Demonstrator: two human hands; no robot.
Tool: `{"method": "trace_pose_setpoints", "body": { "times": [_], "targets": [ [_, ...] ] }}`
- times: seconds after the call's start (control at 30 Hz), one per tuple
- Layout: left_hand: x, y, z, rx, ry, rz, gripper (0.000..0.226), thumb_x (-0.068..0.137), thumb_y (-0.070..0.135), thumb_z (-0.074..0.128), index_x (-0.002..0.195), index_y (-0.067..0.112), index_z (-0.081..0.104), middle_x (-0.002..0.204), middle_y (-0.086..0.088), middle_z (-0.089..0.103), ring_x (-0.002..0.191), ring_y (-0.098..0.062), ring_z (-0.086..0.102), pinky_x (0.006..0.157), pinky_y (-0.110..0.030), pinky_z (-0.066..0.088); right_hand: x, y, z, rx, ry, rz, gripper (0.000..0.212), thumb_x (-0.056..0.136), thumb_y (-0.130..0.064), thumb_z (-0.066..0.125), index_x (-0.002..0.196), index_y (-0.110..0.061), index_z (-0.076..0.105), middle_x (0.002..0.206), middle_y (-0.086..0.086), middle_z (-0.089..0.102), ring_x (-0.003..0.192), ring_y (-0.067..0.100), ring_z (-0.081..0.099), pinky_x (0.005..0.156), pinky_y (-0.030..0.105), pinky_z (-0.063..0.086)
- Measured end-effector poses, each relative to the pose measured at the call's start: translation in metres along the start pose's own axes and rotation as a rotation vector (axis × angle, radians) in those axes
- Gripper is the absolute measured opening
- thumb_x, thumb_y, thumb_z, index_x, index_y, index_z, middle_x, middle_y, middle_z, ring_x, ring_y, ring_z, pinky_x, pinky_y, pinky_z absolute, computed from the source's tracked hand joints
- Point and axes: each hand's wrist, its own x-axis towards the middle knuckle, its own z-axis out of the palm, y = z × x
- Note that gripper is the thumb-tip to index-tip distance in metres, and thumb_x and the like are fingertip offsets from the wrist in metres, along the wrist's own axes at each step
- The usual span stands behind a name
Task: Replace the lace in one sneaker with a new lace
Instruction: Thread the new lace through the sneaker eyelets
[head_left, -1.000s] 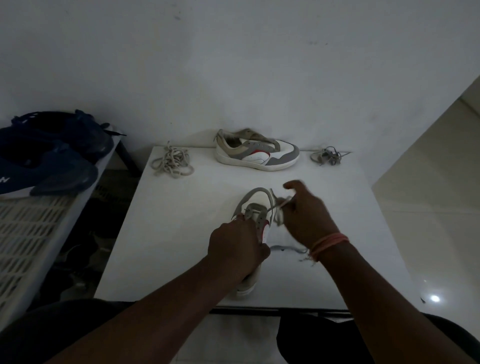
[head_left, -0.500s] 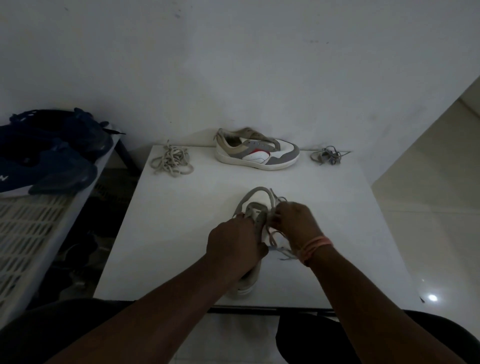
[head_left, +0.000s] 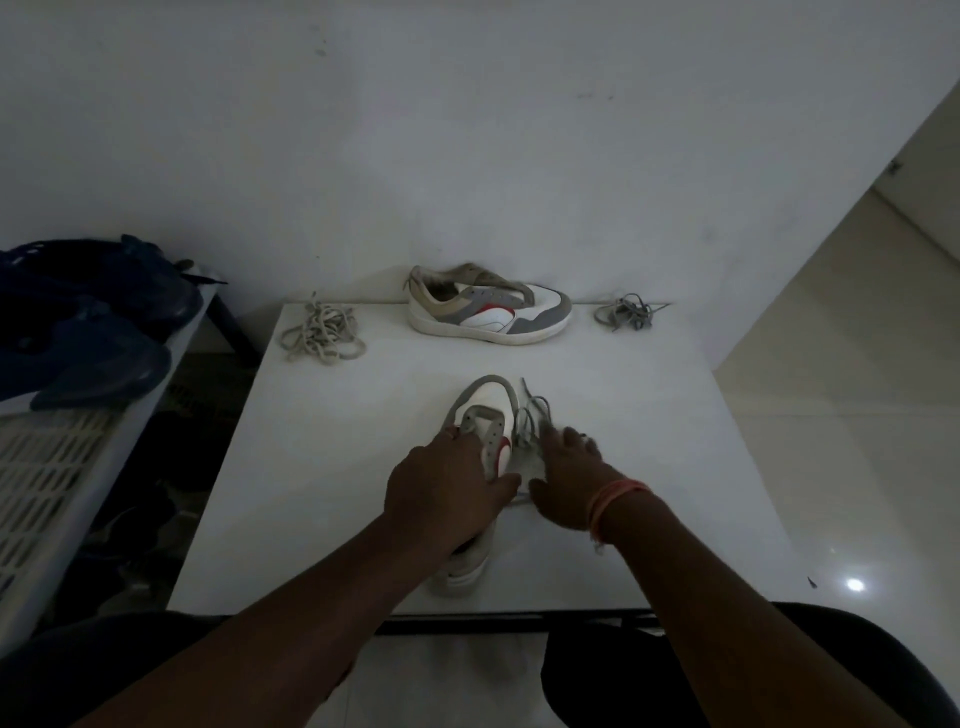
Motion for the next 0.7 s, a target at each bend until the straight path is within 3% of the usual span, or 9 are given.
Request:
{"method": "trace_pose_setpoints", "body": {
  "times": [0.07, 0.17, 0.27, 0.4, 0.47, 0.53, 0.63, 0.7],
  "targets": [
    [0.002, 0.003, -0.008, -0.005, 0.126, 0.037, 0.058, 0.085, 0.067, 0.052, 0.12, 0.022, 0.065, 0.124, -0.006, 0.064, 0.111, -0.028, 0.061, 0.089, -0.04, 0.054, -0.001, -0.004, 0.007, -0.032, 0.087, -0.022, 0.082, 0.088, -0.048, 0.065, 0.153, -0.016, 0.027, 0.151, 0.016, 0.034, 0.14, 0.04, 0.033, 0.114, 0.051, 0.036],
    [0.005, 0.007, -0.011, -0.084, 0.245, 0.187, 0.042, 0.09, 0.047, 0.055, 0.12, 0.021, 0.067, 0.125, -0.007, 0.065, 0.121, -0.028, 0.057, 0.097, -0.04, 0.052, -0.003, -0.004, 0.003, -0.099, 0.265, -0.059, 0.042, 0.09, -0.033, 0.069, 0.127, -0.016, 0.059, 0.128, 0.012, 0.053, 0.119, 0.033, 0.051, 0.099, 0.042, 0.048],
    [0.004, 0.009, -0.006, -0.248, 0.2, 0.307, 0.032, 0.091, 0.036, 0.053, 0.117, 0.023, 0.067, 0.121, 0.002, 0.064, 0.117, -0.018, 0.058, 0.099, -0.037, 0.05, -0.004, -0.003, 0.0, -0.045, 0.329, -0.041, 0.02, 0.091, -0.009, 0.06, 0.109, -0.008, 0.066, 0.112, 0.014, 0.061, 0.107, 0.033, 0.061, 0.089, 0.037, 0.05],
    [-0.011, 0.022, -0.006, -0.367, 0.162, 0.372, 0.039, 0.088, 0.026, 0.053, 0.126, 0.028, 0.061, 0.124, 0.005, 0.061, 0.115, -0.012, 0.056, 0.1, -0.027, 0.047, -0.007, -0.002, -0.006, 0.065, 0.309, 0.033, 0.021, 0.088, -0.009, 0.061, 0.107, -0.005, 0.066, 0.11, 0.016, 0.066, 0.105, 0.033, 0.064, 0.089, 0.035, 0.05],
    [-0.022, 0.035, -0.012, -0.496, 0.132, 0.23, 0.039, 0.088, 0.036, 0.052, 0.126, 0.035, 0.059, 0.117, 0.011, 0.062, 0.105, -0.006, 0.061, 0.093, -0.031, 0.053, -0.01, -0.004, -0.016, 0.269, 0.365, 0.071, 0.016, 0.09, -0.011, 0.059, 0.099, -0.003, 0.07, 0.101, 0.016, 0.071, 0.098, 0.032, 0.066, 0.085, 0.033, 0.05],
    [-0.034, 0.056, -0.024, -0.848, -0.061, -0.109, 0.038, 0.091, 0.044, 0.063, 0.126, 0.029, 0.062, 0.112, 0.009, 0.066, 0.096, -0.006, 0.067, 0.089, -0.037, 0.059, -0.018, -0.007, -0.035, 0.576, 0.424, 0.106, 0.016, 0.093, -0.014, 0.062, 0.087, -0.005, 0.074, 0.086, 0.013, 0.073, 0.084, 0.027, 0.068, 0.076, 0.031, 0.053],
    [-0.045, 0.081, -0.035, -1.444, -0.549, -0.656, 0.071, 0.079, 0.065, 0.073, 0.122, 0.011, 0.059, 0.115, -0.018, 0.067, 0.098, -0.032, 0.072, 0.086, -0.05, 0.061, -0.036, -0.018, -0.063, 1.027, 0.374, 0.076, 0.02, 0.093, -0.011, 0.064, 0.078, -0.003, 0.073, 0.073, 0.016, 0.071, 0.066, 0.022, 0.066, 0.07, 0.039, 0.057],
    [-0.042, 0.09, -0.037, -1.699, -0.664, -0.758, 0.097, 0.067, 0.079, 0.072, 0.126, 0.004, 0.054, 0.121, -0.028, 0.065, 0.104, -0.043, 0.069, 0.09, -0.057, 0.057, -0.053, -0.022, -0.078, 1.259, 0.223, 0.055, 0.016, 0.094, -0.006, 0.063, 0.085, 0.003, 0.073, 0.075, 0.019, 0.07, 0.064, 0.022, 0.066, 0.068, 0.038, 0.061]
  ]
}}
